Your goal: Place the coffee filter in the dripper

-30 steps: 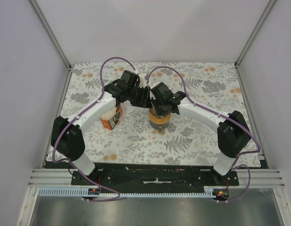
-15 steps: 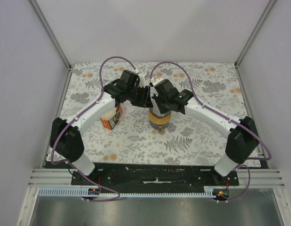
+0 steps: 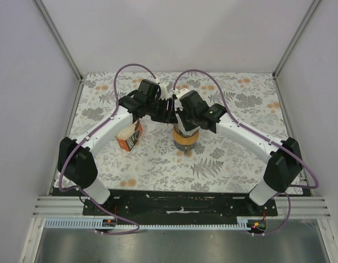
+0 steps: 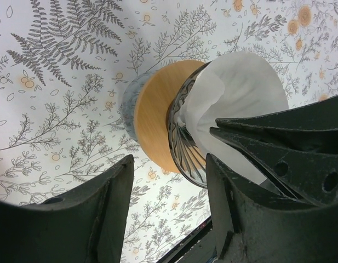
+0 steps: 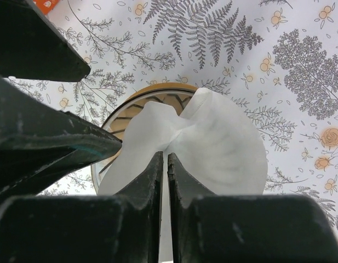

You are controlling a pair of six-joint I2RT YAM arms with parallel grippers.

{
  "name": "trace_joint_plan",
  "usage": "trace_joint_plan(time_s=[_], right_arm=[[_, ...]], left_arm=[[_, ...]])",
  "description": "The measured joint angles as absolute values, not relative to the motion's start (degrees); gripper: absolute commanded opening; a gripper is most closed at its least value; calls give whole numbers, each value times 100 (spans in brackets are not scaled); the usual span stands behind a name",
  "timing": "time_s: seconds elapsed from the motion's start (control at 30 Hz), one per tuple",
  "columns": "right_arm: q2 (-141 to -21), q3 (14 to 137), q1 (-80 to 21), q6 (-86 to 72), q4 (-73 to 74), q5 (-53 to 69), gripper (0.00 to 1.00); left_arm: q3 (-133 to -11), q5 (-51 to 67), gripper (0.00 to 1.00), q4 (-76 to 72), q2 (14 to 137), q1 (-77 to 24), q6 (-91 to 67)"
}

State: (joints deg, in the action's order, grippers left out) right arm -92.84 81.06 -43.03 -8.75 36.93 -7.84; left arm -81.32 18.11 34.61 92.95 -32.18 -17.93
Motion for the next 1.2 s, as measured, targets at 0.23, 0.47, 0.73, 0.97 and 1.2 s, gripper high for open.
trace_joint_plan(time_s=[0.23, 0.47, 0.73, 0.97, 1.2], right_arm=[[-9135, 8162, -4303, -829, 3684, -738, 13], [-9223, 8171, -4300, -873, 3647, -532, 10], [-9483, 8171, -4303, -963, 3435, -368, 10], [-9483, 8182, -4303, -937, 3461, -436, 11], [-9203, 8318, -4285, -819, 3763, -600, 20]], left_arm=[[-8171, 1815, 64, 3461, 9290, -3103, -1793], [-8171, 1909, 64, 3459, 9242, -3057, -1796], [-8154, 1920, 65, 3546, 9240, -3046, -1796], [-8154, 1907, 65, 3548, 9240, -3044, -1793], [-8217, 1848, 67, 3551, 9240, -2864, -1732]])
